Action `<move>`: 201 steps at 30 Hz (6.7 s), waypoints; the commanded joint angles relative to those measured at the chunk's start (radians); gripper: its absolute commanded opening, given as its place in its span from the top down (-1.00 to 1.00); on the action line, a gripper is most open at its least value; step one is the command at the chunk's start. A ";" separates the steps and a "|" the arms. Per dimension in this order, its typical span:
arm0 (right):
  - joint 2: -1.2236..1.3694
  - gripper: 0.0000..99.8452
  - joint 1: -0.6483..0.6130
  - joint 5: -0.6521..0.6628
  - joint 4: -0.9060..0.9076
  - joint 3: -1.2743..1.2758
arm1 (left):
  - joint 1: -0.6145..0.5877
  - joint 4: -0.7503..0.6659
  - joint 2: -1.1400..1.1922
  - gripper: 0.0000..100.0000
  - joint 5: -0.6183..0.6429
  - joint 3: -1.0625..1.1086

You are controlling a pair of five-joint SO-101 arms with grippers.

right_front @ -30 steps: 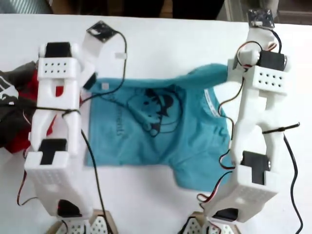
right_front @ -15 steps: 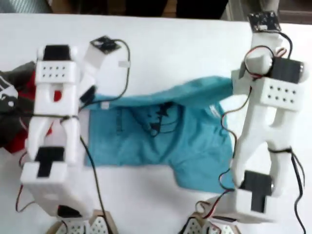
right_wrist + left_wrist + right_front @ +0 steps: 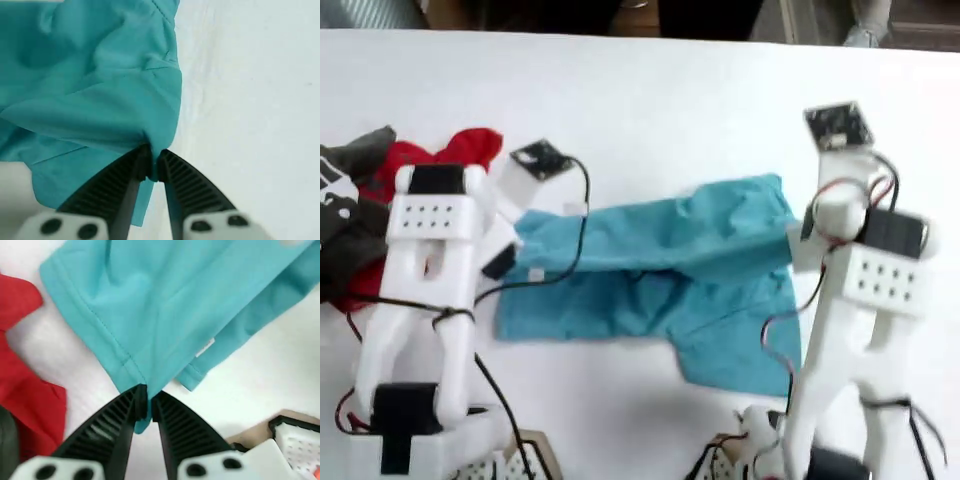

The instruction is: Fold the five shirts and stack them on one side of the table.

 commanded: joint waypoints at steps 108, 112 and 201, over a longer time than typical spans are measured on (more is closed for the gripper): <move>-0.541 0.77 0.214 0.396 -0.076 0.503 | 0.002 -0.098 -0.229 0.70 -0.051 0.294; -0.539 0.80 0.209 0.221 -0.174 0.480 | -0.011 -0.020 -0.227 0.70 -0.048 0.108; 1.224 0.69 -0.120 -0.150 -0.143 -0.756 | 0.003 -0.273 0.766 0.95 0.466 -0.430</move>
